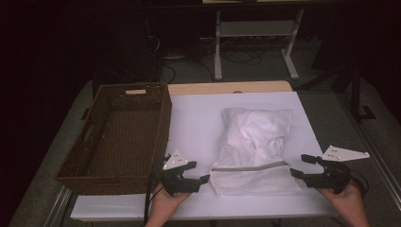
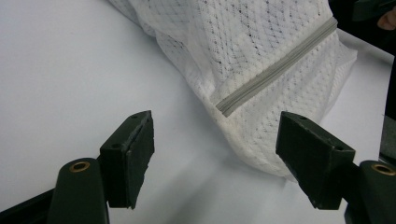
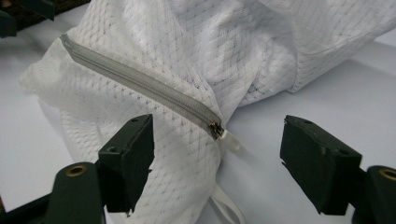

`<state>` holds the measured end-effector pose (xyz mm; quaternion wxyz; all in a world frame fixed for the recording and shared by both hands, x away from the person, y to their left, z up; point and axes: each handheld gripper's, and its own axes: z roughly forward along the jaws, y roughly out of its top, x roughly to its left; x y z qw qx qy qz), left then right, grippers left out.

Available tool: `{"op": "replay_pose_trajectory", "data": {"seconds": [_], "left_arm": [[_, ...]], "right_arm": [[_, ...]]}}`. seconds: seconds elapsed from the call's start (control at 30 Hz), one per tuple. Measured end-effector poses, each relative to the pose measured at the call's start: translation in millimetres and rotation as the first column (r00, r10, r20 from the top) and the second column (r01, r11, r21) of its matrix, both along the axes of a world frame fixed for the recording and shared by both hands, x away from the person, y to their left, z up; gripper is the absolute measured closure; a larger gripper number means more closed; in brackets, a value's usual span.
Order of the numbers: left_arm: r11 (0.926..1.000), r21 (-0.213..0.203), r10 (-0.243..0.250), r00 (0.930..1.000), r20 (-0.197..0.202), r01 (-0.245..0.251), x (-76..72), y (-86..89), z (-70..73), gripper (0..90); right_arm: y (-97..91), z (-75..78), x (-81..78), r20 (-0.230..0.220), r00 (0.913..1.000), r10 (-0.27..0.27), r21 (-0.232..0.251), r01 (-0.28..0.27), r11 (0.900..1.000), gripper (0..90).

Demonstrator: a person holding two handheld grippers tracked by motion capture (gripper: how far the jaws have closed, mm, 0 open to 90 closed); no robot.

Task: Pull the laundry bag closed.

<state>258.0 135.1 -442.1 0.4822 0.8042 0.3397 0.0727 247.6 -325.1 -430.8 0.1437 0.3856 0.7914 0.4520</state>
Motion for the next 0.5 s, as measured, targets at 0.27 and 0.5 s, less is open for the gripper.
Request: {"op": "replay_pose_trajectory", "data": {"seconds": [0.27, 0.5], "left_arm": [[0.9999, -0.009, 0.005, 1.0, -0.004, -0.005, 1.5, 1.9, -2.0, 27.1], [1.0, 0.001, 0.005, 1.0, -0.005, -0.005, 3.4, -0.1, -2.2, 25.4]], "right_arm": [[-8.8, 5.6, -14.2, 0.029, 0.999, -0.034, 0.009, 0.033, 0.9994, 22.9], [-4.4, 6.0, -15.0, 0.048, 0.9986, -0.021, -0.027, 0.023, 0.9994, 21.2]]}}
